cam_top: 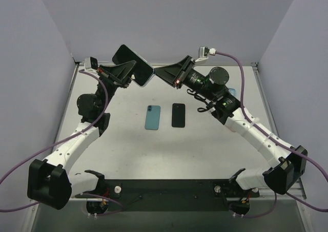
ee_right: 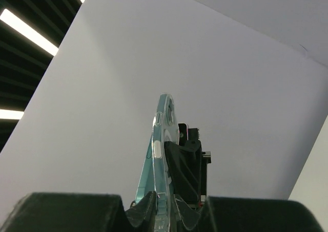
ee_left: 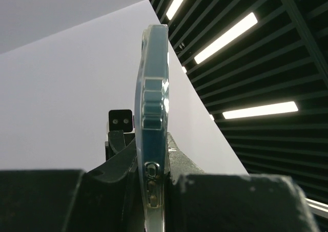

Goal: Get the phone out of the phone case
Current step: Remove the phone case from the phone.

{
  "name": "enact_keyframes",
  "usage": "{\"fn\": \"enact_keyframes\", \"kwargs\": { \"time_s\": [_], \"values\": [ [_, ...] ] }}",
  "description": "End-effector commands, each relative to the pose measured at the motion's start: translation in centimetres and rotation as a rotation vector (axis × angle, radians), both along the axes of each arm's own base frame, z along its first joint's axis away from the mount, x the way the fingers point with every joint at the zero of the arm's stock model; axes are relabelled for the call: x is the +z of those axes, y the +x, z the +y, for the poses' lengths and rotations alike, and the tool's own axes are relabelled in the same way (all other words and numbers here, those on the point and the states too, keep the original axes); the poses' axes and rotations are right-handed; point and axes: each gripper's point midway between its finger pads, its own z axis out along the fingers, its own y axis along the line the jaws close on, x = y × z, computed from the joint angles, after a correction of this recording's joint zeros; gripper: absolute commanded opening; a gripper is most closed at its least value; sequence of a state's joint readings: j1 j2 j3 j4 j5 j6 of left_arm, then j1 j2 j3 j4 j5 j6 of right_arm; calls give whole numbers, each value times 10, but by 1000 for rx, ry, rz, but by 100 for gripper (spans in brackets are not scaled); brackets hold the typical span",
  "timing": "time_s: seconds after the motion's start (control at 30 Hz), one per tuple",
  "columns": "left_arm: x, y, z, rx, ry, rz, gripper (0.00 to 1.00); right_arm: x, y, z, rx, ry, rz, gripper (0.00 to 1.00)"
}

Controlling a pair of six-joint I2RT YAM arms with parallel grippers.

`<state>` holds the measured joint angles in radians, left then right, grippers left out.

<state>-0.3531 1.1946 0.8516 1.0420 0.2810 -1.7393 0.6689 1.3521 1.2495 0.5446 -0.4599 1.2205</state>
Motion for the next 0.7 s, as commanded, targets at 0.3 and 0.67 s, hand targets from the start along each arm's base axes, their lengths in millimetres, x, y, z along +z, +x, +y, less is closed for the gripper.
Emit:
{"fn": "enact_keyframes", "kwargs": {
  "time_s": [0.3,0.67],
  "values": [
    [98,-146,16,-179,-88,-495,0,-158,-12,43,232,-382,302,16],
    [82,-126,-11,-189,81,-413,0,-149,-25,64,389,-325,285,23]
  ]
}}
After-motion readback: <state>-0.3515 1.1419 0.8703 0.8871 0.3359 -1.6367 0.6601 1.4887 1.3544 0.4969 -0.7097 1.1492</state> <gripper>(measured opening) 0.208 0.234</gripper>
